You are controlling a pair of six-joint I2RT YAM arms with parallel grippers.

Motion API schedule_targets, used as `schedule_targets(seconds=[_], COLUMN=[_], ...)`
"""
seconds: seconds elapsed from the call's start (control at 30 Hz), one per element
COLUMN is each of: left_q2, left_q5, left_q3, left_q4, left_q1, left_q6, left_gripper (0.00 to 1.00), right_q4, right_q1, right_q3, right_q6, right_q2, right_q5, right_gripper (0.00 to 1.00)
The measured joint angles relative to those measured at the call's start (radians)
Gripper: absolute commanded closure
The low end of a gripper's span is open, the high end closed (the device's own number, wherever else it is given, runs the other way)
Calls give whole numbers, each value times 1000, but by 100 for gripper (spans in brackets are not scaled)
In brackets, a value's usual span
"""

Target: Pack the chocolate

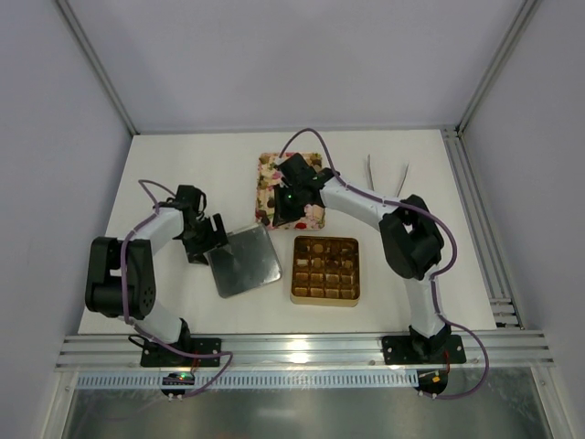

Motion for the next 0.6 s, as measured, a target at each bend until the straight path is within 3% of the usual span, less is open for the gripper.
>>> schedule_targets(seconds=[0.6], left_q2=[35], left_q5=[0], left_q3=[17], left_q4=[5], left_q1=[0], left_q6=[-26], left_gripper=[36], right_q4=[-20], right_q1=[51], right_q3=[14], right_q6=[-55], right_q2=[112], right_q5=[-55], right_gripper=[57])
